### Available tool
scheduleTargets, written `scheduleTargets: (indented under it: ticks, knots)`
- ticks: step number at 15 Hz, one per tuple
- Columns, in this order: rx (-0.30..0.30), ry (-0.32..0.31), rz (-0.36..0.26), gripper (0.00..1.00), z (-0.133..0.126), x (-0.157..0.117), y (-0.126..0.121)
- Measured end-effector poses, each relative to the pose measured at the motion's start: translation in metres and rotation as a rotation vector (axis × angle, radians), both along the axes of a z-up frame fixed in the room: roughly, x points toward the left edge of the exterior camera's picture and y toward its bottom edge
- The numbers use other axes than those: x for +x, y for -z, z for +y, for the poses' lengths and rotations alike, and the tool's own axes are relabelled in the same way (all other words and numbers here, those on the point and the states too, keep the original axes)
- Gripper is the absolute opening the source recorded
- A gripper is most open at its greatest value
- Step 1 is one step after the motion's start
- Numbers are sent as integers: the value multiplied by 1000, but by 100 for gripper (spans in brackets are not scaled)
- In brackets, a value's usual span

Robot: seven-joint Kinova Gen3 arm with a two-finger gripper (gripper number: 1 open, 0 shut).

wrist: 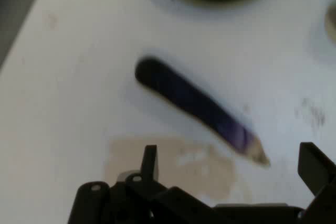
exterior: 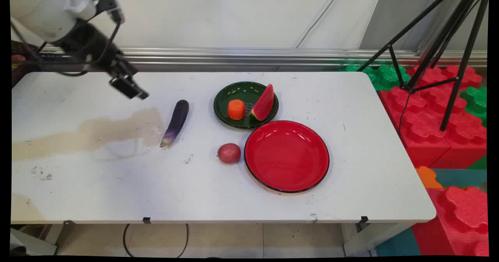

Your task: Pick up the mandarin from the green plate

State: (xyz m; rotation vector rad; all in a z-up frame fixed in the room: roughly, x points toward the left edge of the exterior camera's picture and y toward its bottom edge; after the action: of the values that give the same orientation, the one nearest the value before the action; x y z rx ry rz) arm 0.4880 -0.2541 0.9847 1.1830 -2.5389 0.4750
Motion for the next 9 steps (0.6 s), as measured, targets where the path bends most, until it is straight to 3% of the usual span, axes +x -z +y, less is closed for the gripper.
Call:
scheduleTargets:
  ticks: [6, 9]
  knots:
    - [-102, 43, 54, 100, -34, -30, -10]
    - [-123, 65, 60, 100, -54, -46, -11]
